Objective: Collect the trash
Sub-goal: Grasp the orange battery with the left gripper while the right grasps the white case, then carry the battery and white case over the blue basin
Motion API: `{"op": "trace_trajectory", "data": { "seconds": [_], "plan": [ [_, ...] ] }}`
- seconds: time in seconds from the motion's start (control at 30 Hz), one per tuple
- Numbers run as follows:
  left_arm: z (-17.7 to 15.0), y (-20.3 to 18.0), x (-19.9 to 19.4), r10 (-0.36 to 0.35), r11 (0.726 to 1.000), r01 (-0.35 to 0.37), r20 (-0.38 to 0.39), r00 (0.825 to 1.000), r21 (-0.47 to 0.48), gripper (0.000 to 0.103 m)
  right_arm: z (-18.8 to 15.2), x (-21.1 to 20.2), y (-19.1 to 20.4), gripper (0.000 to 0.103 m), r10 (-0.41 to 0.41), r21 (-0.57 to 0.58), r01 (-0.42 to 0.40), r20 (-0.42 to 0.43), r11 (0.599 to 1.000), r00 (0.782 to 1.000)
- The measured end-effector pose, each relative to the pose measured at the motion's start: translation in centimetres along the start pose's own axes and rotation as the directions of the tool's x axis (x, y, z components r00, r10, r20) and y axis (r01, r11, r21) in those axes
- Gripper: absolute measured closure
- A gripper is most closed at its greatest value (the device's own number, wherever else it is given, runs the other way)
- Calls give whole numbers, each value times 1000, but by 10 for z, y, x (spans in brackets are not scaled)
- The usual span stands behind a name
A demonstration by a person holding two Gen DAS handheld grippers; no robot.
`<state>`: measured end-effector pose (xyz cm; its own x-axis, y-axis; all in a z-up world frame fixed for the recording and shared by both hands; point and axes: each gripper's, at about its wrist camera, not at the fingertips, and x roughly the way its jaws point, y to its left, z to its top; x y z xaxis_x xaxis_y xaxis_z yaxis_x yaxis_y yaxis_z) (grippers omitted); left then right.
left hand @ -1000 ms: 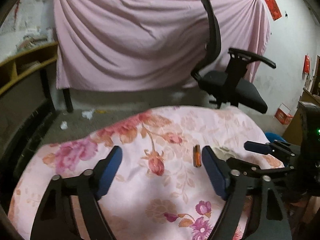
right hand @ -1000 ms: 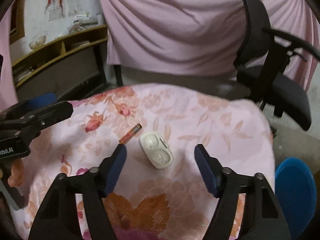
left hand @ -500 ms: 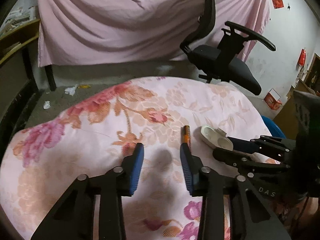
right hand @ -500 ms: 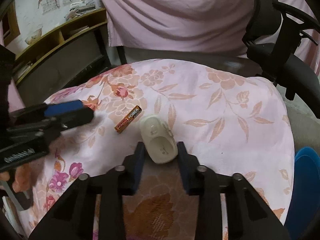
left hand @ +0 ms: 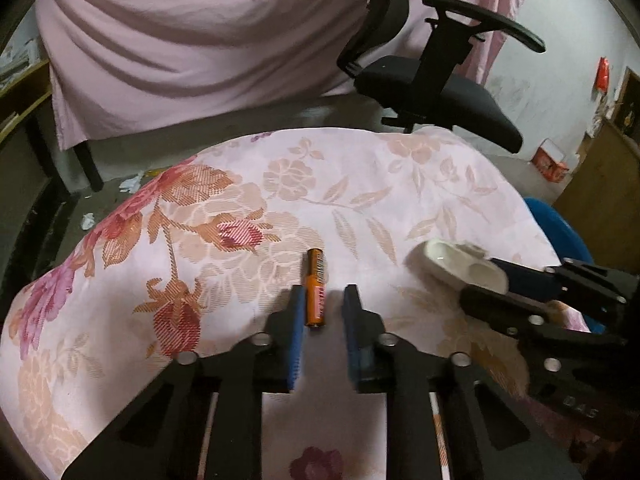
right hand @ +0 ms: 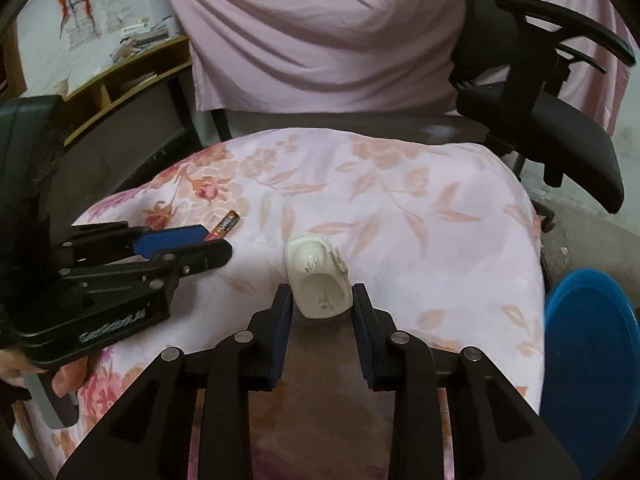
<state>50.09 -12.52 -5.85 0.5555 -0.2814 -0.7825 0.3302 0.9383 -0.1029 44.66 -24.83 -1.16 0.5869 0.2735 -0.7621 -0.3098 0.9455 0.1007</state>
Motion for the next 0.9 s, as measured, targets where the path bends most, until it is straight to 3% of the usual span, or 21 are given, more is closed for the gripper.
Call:
{"op": "trace_trajectory", "data": {
  "seconds": [0.13,0.37,0.53,0.6,0.9],
  "plan": [
    [-3,-9,-6,36,999,-36,21,999,19,96,-4,-9,-6,76,13,25,-13,21,1000,1000],
    [-9,-36,-38,112,987,-128,152,982,99,96,-13,-32,-11,76,13,33,-16,95,999,995],
    [-7,-57,-62,124,981,-156,236,964,119,96,-18,-55,-19,76,8,51,-19,210,998,978],
    [-5,-67,-70,128,977,-167,266,955,131,96,-20,-66,-21,76,1,57,-17,262,998,965],
    [3,-112,-104,96,968,-177,388,917,179,96,-28,-119,-40,76,-66,73,34,511,997,857]
  ]
}}
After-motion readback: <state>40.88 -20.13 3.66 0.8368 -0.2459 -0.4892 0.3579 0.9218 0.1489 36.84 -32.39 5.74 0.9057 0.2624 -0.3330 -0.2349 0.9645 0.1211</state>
